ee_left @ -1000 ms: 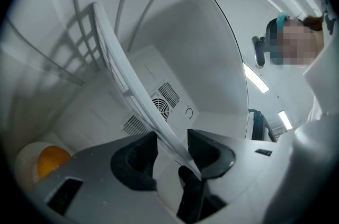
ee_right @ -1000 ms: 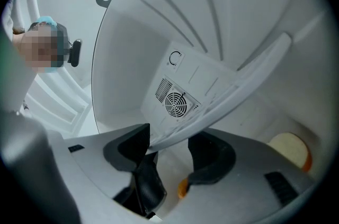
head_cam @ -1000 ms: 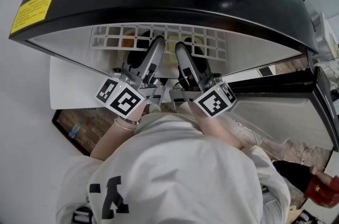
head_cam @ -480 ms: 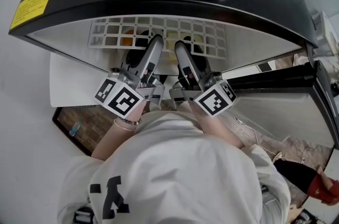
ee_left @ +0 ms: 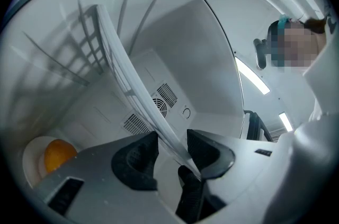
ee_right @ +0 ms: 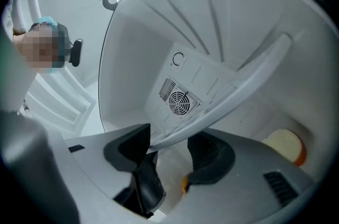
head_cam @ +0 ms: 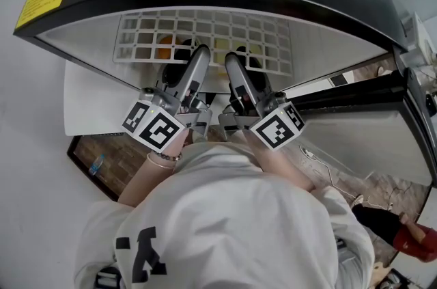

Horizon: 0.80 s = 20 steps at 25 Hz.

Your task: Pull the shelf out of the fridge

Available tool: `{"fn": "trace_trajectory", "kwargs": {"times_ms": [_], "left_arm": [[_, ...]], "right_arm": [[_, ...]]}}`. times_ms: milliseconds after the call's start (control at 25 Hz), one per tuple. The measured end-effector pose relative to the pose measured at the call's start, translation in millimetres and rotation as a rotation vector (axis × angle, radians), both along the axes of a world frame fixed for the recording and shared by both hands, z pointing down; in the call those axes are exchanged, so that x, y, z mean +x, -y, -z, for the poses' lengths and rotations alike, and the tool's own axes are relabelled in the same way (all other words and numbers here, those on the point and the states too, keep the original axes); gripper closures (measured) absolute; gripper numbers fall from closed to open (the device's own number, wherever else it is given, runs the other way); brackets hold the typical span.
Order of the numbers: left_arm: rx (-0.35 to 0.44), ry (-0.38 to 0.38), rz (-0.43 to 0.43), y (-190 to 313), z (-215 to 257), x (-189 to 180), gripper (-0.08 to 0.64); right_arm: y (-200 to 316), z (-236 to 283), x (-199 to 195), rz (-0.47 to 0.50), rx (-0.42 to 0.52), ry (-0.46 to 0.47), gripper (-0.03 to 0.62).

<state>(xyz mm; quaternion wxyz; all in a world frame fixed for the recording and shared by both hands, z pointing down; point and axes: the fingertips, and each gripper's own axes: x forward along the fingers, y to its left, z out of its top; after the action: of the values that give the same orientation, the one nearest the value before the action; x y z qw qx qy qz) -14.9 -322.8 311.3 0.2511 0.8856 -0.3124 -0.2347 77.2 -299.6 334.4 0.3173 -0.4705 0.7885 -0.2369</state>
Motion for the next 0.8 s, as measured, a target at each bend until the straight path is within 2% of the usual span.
{"fn": "trace_trajectory", "kwargs": {"times_ms": [800], "left_arm": [[-0.013, -0.021, -0.021, -15.0, -1.8, -5.1, 0.399]], "right_arm": [[-11.6, 0.6, -2.4, -0.016, 0.005, -0.001, 0.356]]}}
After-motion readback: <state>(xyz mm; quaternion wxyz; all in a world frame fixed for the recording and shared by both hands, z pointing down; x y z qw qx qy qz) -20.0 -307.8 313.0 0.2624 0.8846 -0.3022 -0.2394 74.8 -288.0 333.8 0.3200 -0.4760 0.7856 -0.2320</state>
